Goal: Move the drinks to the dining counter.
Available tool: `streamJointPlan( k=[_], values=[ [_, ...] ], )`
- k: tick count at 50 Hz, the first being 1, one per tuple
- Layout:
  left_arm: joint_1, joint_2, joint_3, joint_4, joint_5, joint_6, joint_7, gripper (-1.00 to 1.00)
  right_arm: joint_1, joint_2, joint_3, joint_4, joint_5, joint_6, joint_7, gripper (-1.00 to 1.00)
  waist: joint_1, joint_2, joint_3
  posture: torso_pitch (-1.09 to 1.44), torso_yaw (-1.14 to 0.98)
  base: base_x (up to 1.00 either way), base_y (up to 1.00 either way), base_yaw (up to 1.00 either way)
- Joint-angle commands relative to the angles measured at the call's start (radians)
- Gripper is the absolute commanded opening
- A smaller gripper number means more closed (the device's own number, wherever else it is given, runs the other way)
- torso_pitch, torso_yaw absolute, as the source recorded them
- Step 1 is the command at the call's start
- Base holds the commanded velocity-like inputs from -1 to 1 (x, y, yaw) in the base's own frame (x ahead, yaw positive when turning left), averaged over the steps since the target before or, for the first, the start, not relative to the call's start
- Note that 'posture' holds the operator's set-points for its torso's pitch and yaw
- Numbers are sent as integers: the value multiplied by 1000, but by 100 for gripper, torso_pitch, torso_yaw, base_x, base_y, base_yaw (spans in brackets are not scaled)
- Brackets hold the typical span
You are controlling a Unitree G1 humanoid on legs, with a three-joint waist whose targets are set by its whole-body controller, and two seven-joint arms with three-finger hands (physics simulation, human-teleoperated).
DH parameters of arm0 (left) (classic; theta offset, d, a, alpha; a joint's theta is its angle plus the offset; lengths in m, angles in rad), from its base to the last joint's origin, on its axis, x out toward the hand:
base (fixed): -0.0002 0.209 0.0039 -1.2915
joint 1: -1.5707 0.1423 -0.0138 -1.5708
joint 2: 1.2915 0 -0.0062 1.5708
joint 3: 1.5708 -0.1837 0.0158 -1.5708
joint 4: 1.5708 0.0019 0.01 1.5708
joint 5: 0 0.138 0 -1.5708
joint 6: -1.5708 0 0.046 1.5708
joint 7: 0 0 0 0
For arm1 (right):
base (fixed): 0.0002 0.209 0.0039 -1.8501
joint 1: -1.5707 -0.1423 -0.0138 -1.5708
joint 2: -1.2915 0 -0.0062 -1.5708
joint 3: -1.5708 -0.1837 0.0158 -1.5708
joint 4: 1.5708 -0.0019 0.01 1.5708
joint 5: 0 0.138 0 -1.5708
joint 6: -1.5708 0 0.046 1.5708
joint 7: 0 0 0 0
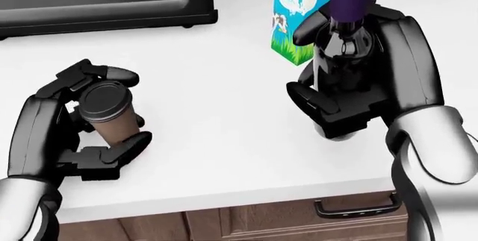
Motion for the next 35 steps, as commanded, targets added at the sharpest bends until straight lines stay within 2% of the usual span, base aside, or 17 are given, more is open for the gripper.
streamJointPlan(
  k=[1,4,14,16,30,35],
  values=[
    [-25,9,2,-48,-2,14,-5,-47,-44,-9,-13,-46,-2,-67,-10,-100,0,-2,-26,0,0,0,0,0],
    [-38,13,3,-75,-3,41,-6,-56,-45,-9,-13,-37,-3,-71,-5,-100,-1,-3,-25,0,0,0,0,0],
    [-73,28,13,-176,-11,140,-18,-62,-40,-7,-13,-32,-16,-71,3,-100,-1,-6,-21,0,0,0,0,0],
    [-84,32,17,-203,-17,168,-19,-68,-40,-6,-13,-34,-16,-71,3,-100,-1,-5,-21,0,0,0,0,0],
    [-117,53,22,-345,-32,312,-37,-74,-15,2,-10,-46,-23,-80,2,-100,-1,-5,-17,0,0,0,0,0],
    [-138,41,42,-461,-115,501,-34,-79,-14,2,-5,-44,-31,-80,2,-100,-2,-5,-15,0,0,0,0,0]
  ],
)
